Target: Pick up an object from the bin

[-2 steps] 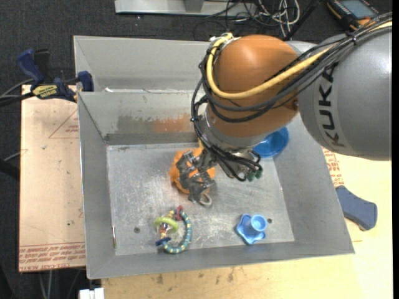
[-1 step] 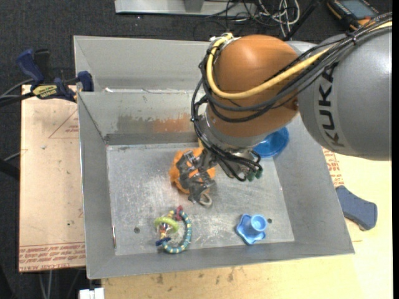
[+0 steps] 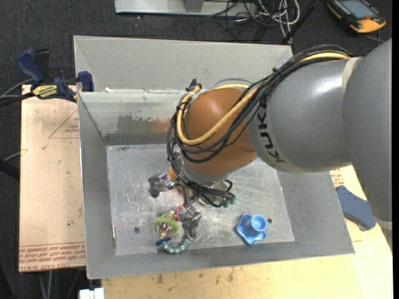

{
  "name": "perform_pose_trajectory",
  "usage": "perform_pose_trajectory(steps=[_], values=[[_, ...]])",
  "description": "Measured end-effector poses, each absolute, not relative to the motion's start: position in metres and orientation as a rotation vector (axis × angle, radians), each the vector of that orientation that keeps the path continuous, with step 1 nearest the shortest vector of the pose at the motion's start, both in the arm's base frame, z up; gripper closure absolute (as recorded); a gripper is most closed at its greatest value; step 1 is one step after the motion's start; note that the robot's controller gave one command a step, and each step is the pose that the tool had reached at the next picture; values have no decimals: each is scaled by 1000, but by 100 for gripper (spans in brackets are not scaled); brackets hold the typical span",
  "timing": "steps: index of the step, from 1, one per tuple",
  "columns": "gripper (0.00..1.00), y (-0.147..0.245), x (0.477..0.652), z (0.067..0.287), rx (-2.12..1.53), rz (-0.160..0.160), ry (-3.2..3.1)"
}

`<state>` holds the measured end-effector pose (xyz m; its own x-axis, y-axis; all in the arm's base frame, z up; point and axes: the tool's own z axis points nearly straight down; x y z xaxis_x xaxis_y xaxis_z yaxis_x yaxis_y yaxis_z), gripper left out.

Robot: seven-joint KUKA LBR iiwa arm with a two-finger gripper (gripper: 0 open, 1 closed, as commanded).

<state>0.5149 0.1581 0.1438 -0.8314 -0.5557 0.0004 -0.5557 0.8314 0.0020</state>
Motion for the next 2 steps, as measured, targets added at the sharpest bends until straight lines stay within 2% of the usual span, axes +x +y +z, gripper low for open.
perform_pose_trajectory(steps=[1, 2], values=[[0, 158, 515, 146, 911, -3, -3007], [100, 139, 490, 77, 1309, 3, -2885]])
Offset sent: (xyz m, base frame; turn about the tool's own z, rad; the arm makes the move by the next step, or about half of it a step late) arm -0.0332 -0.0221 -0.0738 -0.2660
